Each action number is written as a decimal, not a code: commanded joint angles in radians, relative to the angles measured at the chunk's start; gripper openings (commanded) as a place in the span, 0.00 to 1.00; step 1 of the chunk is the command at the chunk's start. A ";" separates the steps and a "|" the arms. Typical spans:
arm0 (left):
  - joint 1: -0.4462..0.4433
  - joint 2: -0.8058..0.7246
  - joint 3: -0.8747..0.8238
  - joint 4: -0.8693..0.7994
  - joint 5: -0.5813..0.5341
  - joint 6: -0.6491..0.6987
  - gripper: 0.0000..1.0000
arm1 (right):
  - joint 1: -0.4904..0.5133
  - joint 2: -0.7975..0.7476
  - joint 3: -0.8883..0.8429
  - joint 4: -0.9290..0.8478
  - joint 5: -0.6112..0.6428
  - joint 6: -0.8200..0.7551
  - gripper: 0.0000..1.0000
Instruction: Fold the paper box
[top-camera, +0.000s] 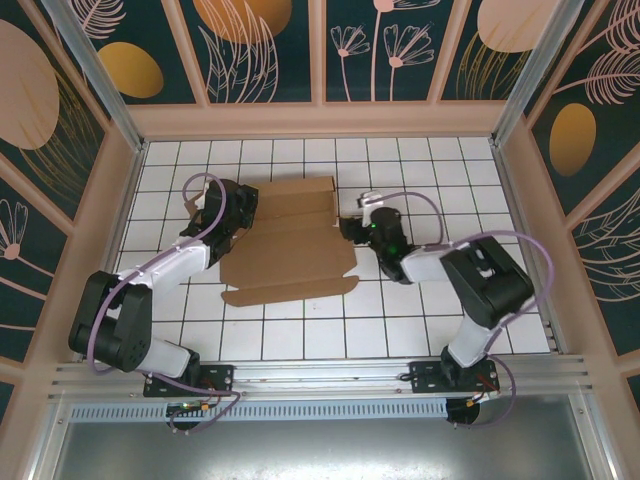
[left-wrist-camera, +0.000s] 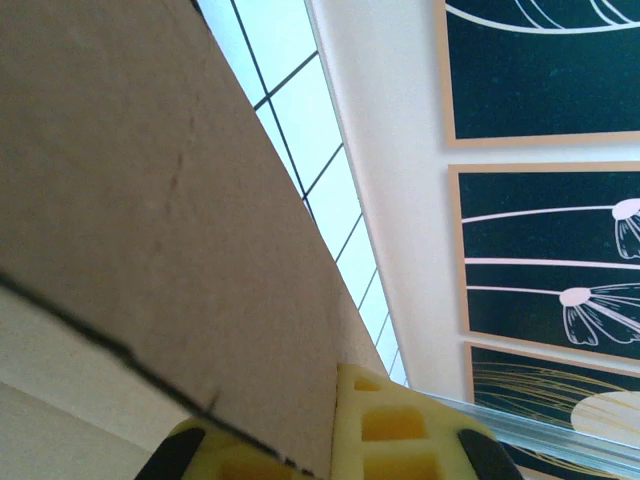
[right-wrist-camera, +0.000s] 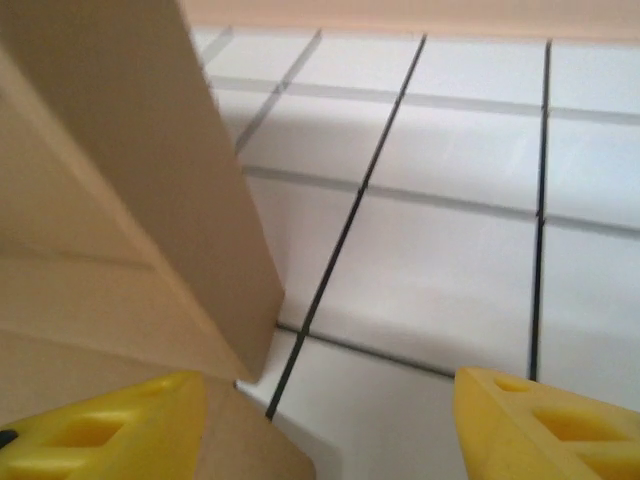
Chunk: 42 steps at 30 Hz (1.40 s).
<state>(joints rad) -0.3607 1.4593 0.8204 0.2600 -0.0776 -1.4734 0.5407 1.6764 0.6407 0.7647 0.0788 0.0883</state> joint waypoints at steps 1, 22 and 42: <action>-0.005 0.031 -0.003 -0.173 -0.006 0.057 0.00 | -0.051 -0.070 0.011 0.066 -0.138 0.111 0.69; -0.004 0.079 0.009 -0.123 -0.003 0.117 0.00 | 0.041 0.150 0.166 0.106 0.032 -0.217 0.59; -0.004 0.108 -0.008 -0.064 0.072 0.122 0.00 | 0.062 0.300 0.294 0.128 0.100 -0.229 0.27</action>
<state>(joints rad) -0.3603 1.5208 0.8513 0.3073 -0.0734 -1.3804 0.6044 1.9442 0.9085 0.8402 0.1360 -0.1329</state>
